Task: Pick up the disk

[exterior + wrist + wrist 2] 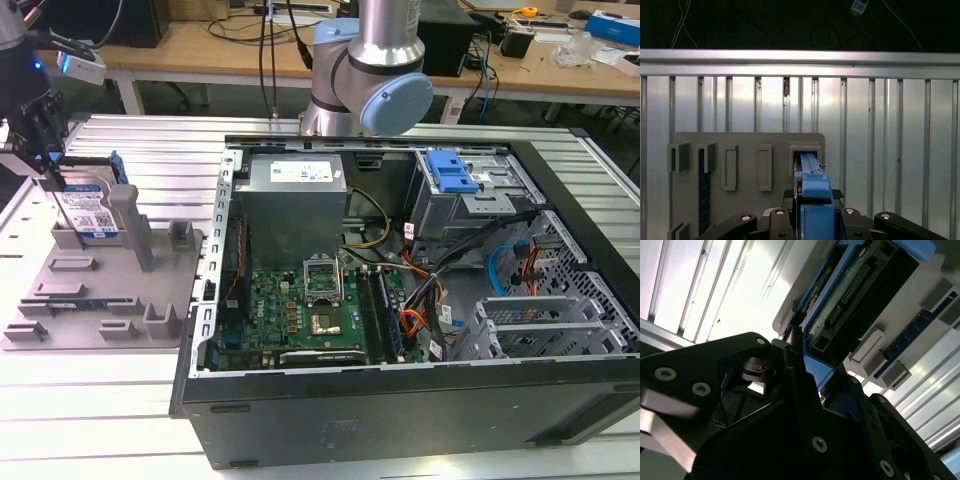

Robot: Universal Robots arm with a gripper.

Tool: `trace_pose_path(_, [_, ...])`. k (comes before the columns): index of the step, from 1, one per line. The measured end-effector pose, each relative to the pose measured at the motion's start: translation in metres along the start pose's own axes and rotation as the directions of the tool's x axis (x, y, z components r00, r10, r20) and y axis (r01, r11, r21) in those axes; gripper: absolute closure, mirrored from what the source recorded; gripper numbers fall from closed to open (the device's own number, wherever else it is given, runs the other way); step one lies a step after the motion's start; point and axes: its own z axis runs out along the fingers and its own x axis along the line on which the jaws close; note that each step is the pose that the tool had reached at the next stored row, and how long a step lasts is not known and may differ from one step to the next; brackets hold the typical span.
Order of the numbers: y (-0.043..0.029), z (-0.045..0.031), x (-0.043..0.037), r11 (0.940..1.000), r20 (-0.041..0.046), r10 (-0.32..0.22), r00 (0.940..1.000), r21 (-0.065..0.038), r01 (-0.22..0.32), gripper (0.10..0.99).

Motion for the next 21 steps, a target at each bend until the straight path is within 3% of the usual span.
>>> trace_pose_path(10, [0.0002, -0.0046, 0.0030, 1.0000, 0.0170, 0.000, 0.9999, 0.001, 0.000, 0.718])
trace_pose_path(15, [0.0004, -0.0163, 0.0053, 1.0000, 0.0184, 0.000, 0.9998, 0.001, 0.000, 0.718])
trace_pose_path(19, [0.0006, -0.0302, 0.0065, 1.0000, 0.0201, 0.000, 0.9998, 0.001, 0.000, 0.718])
trace_pose_path(21, [0.0007, -0.0418, 0.0070, 1.0000, 0.0214, 0.000, 0.9998, 0.001, 0.000, 0.718])
